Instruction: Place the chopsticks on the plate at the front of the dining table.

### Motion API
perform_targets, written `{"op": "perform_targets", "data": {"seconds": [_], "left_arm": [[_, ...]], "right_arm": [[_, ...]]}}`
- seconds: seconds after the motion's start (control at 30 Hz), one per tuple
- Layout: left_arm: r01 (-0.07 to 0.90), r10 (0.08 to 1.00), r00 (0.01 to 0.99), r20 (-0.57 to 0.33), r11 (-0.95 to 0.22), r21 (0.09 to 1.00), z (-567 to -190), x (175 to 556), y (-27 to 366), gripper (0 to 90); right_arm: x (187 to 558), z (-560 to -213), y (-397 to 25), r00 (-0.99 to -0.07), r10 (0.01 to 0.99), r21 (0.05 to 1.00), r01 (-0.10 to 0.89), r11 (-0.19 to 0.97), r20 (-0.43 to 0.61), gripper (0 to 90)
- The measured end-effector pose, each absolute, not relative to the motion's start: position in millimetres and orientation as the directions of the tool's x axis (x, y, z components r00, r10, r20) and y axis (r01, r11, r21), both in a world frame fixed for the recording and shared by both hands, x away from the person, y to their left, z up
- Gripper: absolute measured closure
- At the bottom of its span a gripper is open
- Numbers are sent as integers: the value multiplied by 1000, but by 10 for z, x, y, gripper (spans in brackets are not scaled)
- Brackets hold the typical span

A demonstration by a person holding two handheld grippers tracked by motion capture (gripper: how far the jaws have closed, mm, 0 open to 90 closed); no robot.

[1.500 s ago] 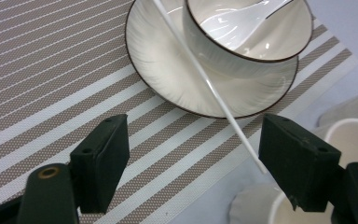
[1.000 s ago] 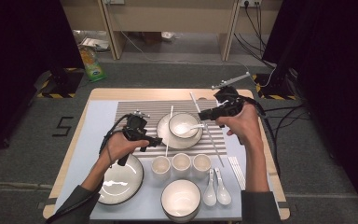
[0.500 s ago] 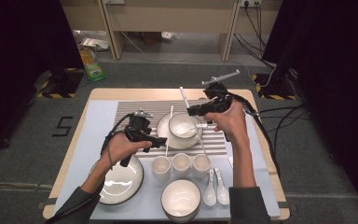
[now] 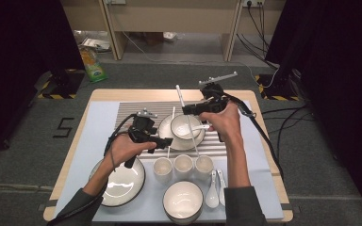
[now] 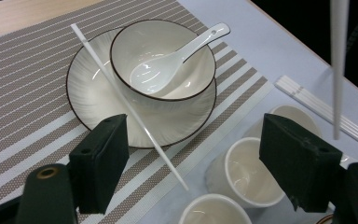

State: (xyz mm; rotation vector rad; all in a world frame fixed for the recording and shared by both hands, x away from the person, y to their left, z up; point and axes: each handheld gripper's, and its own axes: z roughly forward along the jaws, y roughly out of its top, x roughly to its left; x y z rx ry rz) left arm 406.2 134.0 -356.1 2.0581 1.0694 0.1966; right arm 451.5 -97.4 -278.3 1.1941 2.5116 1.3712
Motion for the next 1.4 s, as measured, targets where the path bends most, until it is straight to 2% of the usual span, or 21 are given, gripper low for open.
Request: {"op": "perform_targets", "data": {"seconds": [0.33, 0.87, 1.0, 1.4], "left_arm": [[626, 724, 639, -261, -291, 724, -3505, 4080, 1252, 236], [607, 711, 642, -287, -243, 756, -3463, 4118, 1095, 273], [609, 708, 640, -297, -232, 758, -3475, 4157, 1069, 337], [616, 658, 665, -353, -216, 757, -3492, 4194, 1022, 707]], "right_arm": [[4541, -2832, -885, -701, 629, 732, 614, 294, 335, 847], [4568, -2911, -775, -697, 623, 734, 620, 276, 355, 847], [4566, -2921, -762, -696, 622, 735, 621, 272, 358, 847], [4562, -2926, -756, -696, 617, 739, 621, 262, 367, 846]]}}
